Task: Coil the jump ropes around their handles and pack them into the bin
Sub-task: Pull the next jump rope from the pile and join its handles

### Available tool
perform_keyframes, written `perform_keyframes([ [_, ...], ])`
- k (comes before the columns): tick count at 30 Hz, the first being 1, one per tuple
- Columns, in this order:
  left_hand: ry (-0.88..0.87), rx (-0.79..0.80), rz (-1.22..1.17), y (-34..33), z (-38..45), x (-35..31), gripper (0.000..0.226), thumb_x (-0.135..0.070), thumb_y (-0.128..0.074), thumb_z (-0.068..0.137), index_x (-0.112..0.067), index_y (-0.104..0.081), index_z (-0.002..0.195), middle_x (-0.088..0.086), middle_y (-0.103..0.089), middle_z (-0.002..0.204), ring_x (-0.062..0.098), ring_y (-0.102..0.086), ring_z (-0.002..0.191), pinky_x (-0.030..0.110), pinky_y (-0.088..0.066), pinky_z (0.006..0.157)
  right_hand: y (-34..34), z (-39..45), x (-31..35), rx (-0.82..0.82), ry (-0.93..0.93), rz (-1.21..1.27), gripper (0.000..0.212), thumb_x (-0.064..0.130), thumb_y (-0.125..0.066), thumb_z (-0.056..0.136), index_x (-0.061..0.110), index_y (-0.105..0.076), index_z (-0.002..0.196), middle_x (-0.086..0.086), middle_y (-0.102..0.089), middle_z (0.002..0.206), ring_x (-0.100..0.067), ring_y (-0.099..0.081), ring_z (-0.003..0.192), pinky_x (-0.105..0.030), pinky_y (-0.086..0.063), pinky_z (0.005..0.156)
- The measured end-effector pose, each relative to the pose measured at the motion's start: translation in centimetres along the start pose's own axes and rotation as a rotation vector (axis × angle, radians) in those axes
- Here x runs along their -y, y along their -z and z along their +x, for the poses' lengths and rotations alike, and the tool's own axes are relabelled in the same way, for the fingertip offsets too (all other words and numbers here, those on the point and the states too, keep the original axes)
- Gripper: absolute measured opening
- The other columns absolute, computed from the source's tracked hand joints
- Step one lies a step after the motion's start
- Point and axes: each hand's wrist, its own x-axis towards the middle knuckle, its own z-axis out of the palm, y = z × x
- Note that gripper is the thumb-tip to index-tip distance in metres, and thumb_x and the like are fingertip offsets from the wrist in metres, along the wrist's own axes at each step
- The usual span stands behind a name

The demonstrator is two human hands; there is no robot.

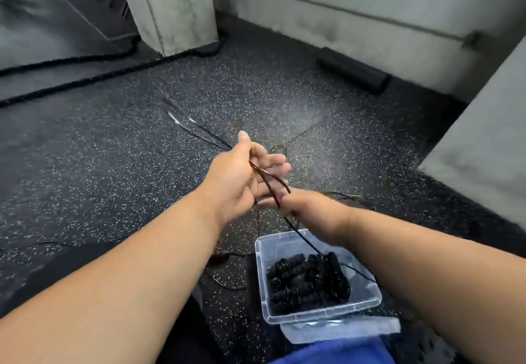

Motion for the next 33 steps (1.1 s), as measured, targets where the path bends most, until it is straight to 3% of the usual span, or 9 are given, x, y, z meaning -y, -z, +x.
perform_keyframes([
  [5, -0.1, -0.082, -0.221, 1.2, -0.5, -2.9, 0.051, -0.051, -0.027, 0.113, -0.016, -0.055, 0.089, 0.01, -0.076, 0.074, 0.024, -0.079, 0.07, 0.038, -0.063, 0.055, -2.1, -3.8, 0.0, -0.027, -0.047, -0.053, 0.032, 0.046, -0.061, 0.089, 0.017, -0.073, 0.084, -0.014, -0.077, 0.096, -0.042, -0.068, 0.096, -0.06, -0.049, 0.101],
  [9, -0.135, -0.176, -0.159, 3.2, -0.2, -3.8, 0.055, -0.068, -0.041, 0.102, -0.016, -0.06, 0.103, 0.011, -0.076, 0.105, 0.026, -0.077, 0.095, 0.047, -0.062, 0.083, -0.4, -6.5, 2.1, -0.214, -0.012, -0.142, 0.038, 0.032, -0.05, 0.106, 0.011, -0.055, 0.076, -0.002, -0.055, 0.063, -0.025, -0.056, 0.062, -0.037, -0.057, 0.075],
  [11, -0.098, 0.014, 0.05, 3.0, -1.2, -2.3, 0.085, -0.088, -0.044, 0.081, -0.018, -0.057, 0.127, 0.006, -0.07, 0.131, 0.028, -0.064, 0.125, 0.056, -0.045, 0.112, 0.4, -7.6, 3.3, -0.274, 0.029, -0.01, 0.036, 0.033, -0.046, 0.108, 0.016, -0.048, 0.077, 0.004, -0.044, 0.06, -0.016, -0.042, 0.056, -0.033, -0.047, 0.064],
  [14, -0.117, 0.476, 0.571, 1.4, -3.7, 1.9, 0.096, -0.093, -0.059, 0.073, -0.039, -0.041, 0.151, -0.009, -0.058, 0.15, 0.011, -0.049, 0.143, 0.045, -0.036, 0.124, 0.6, -7.8, 4.7, -0.332, 0.155, 0.168, 0.036, 0.038, -0.047, 0.106, 0.018, -0.053, 0.077, 0.002, -0.041, 0.06, -0.017, -0.041, 0.057, -0.04, -0.039, 0.068],
  [18, -0.175, 0.643, 0.936, -1.1, -5.6, 8.1, 0.029, -0.03, -0.07, 0.101, -0.036, -0.059, 0.128, -0.026, -0.066, 0.122, -0.023, -0.056, 0.103, 0.014, -0.044, 0.103, -0.2, -7.1, 7.1, -0.33, 0.296, 0.408, 0.036, 0.036, -0.043, 0.107, 0.016, -0.053, 0.08, -0.003, -0.038, 0.061, -0.021, -0.041, 0.06, -0.042, -0.043, 0.073],
  [23, -0.079, 0.578, 0.964, -1.4, -6.0, 9.3, 0.035, -0.036, -0.036, 0.114, -0.027, -0.068, 0.127, -0.019, -0.067, 0.13, -0.011, -0.06, 0.107, 0.025, -0.047, 0.101, -0.1, -6.5, 8.0, -0.372, 0.339, 0.464, 0.037, 0.034, -0.038, 0.112, 0.014, -0.062, 0.091, -0.008, -0.063, 0.075, -0.024, -0.06, 0.078, -0.036, -0.046, 0.08],
  [26, 0.063, 0.488, 0.624, -2.2, -6.0, 7.3, 0.039, -0.041, -0.036, 0.114, -0.023, -0.062, 0.092, -0.001, -0.08, 0.11, 0.017, -0.073, 0.109, 0.043, -0.052, 0.098, 1.3, -6.8, 6.8, -0.499, 0.269, 0.171, 0.04, 0.042, -0.036, 0.111, 0.024, -0.072, 0.109, -0.004, -0.076, 0.102, -0.02, -0.068, 0.1, -0.031, -0.047, 0.09],
  [28, 0.111, 0.345, 0.286, -2.6, -5.8, 5.3, 0.048, -0.045, -0.036, 0.113, -0.019, -0.055, 0.078, 0.011, -0.072, 0.074, 0.03, -0.076, 0.086, 0.048, -0.06, 0.086, 2.2, -7.1, 5.4, -0.548, 0.174, 0.123, 0.043, 0.05, -0.036, 0.109, 0.026, -0.071, 0.117, -0.003, -0.074, 0.114, -0.018, -0.066, 0.107, -0.034, -0.046, 0.094],
  [33, 0.241, 0.276, 0.018, -2.3, -5.4, 3.0, 0.042, -0.053, -0.039, 0.11, -0.02, -0.056, 0.089, -0.005, -0.027, 0.053, 0.01, -0.031, 0.042, 0.035, -0.059, 0.056, 2.0, -6.8, 3.0, -0.487, 0.052, 0.242, 0.029, 0.046, -0.047, 0.107, 0.025, -0.067, 0.109, -0.004, -0.074, 0.118, -0.021, -0.065, 0.106, -0.038, -0.045, 0.091],
])
